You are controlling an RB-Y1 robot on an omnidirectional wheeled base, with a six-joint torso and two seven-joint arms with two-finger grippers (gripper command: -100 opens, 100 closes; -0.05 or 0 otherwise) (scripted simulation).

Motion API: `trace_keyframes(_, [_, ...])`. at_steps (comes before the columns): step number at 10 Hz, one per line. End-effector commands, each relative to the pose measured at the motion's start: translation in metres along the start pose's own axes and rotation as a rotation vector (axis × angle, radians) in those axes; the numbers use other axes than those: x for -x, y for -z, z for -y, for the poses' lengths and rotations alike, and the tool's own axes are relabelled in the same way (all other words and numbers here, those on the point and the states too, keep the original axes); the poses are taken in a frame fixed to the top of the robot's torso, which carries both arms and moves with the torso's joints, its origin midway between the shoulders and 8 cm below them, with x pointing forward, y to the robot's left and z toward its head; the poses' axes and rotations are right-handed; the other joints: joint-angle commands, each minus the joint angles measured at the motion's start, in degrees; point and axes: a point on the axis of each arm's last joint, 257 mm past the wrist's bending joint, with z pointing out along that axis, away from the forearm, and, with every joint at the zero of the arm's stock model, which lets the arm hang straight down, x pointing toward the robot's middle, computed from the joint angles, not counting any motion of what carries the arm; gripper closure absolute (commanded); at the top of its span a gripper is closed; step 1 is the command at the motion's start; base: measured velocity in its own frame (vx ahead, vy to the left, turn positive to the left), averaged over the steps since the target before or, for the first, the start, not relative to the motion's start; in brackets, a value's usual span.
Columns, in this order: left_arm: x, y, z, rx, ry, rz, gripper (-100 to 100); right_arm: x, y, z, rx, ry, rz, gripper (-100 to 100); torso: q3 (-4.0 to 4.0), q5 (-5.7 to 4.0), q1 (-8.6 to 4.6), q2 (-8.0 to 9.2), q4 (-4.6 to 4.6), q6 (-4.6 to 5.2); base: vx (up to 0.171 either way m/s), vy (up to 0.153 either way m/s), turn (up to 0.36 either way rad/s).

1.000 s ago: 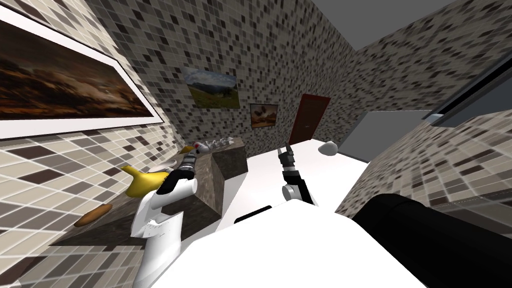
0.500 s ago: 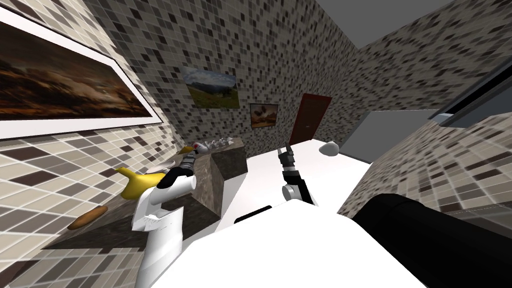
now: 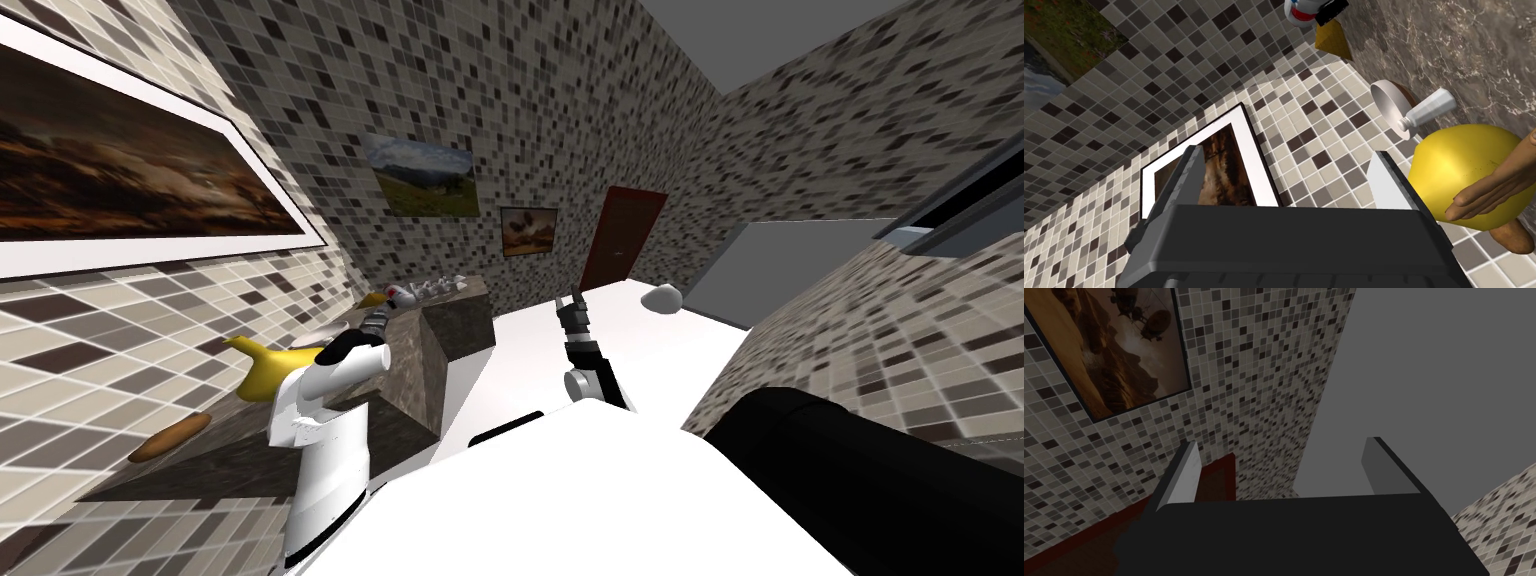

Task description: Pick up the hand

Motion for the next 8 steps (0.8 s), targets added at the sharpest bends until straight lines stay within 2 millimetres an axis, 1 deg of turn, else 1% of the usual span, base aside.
trace_keyframes(1, [-0.002, 0.0, -0.009, 0.039, -0.002, -0.012, -100, 0.0, 0.0, 0.0, 0.0, 0.0, 0.0, 0, 0.0, 0.0, 0.0, 0.0, 0.0, 0.0, 0.016, -0.01, 0.0])
trace_keyframes(2, [0.003, -0.006, -0.015, 0.076, -0.011, -0.006, -100, 0.0, 0.0, 0.0, 0.0, 0.0, 0.0, 0, 0.03, 0.01, 0.04, 0.05, 0.01, 0.0, 0.036, -0.017, 0.042])
trace_keyframes(4, [-0.001, -0.005, -0.026, 0.118, -0.01, -0.022, -100, 0.0, 0.0, 0.0, 0.0, 0.0, 0.0, 0, -0.01, 0.0, 0.0, -0.01, 0.0, 0.0, 0.025, -0.017, 0.009])
trace_keyframes(5, [0.003, -0.01, -0.033, 0.162, -0.018, -0.021, -100, 0.0, 0.0, 0.0, 0.0, 0.0, 0.0, 0, 0.03, 0.01, 0.03, 0.05, 0.01, 0.0, 0.027, -0.016, 0.035])
trace_keyframes(7, [0.0, -0.008, -0.042, 0.196, -0.017, -0.036, -100, 0.0, 0.0, 0.0, 0.0, 0.0, 0.0, 0, 0.01, 0.01, 0.03, 0.01, 0.0, -0.01, 0.025, -0.01, 0.014])
trace_keyframes(8, [0.003, -0.012, -0.05, 0.243, -0.024, -0.038, -100, 0.0, 0.0, 0.0, 0.0, 0.0, 0.0, 0, 0.03, 0.02, 0.06, 0.05, 0.01, 0.0, 0.024, -0.007, 0.043])
